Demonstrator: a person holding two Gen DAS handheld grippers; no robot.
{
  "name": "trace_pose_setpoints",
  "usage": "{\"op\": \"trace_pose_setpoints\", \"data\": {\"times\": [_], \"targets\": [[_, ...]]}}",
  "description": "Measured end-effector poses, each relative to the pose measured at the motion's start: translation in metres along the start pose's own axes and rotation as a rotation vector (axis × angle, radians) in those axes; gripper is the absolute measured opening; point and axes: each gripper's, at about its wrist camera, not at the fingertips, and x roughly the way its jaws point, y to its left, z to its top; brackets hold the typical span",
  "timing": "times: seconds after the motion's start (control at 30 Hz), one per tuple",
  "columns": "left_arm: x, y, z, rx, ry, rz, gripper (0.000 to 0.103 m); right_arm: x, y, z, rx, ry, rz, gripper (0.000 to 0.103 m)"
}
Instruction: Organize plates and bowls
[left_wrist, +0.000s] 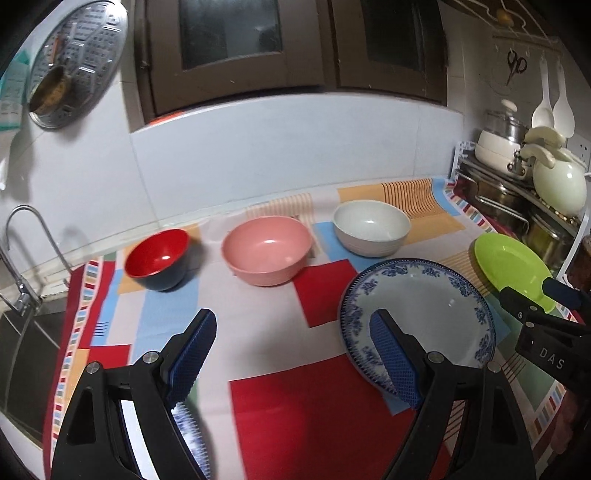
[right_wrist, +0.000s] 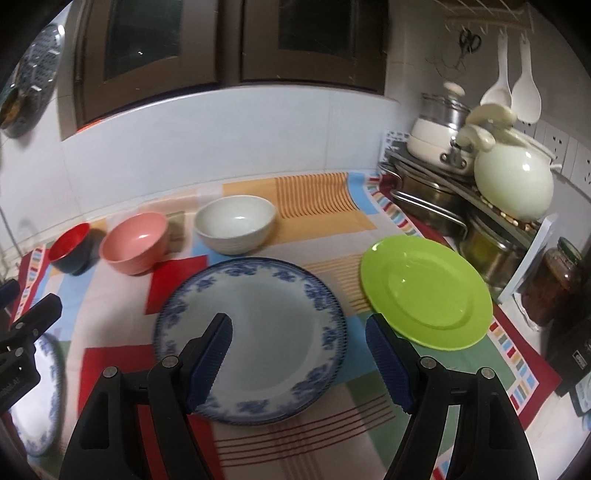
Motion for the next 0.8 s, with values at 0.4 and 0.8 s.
{"op": "trace_pose_setpoints", "data": {"times": [0.4,0.8], "targets": [[0.064,-0.027,0.000,0.023,0.121,-0.031,0.083,0.064,-0.027,-0.010,0.068,0.097,0.003,0.074],[0.117,-0.041,-0.007,0.030,0.233,-0.058,0.078,0.105,-0.032,-0.012,0.082,0.157,-0.006,0.065]]}}
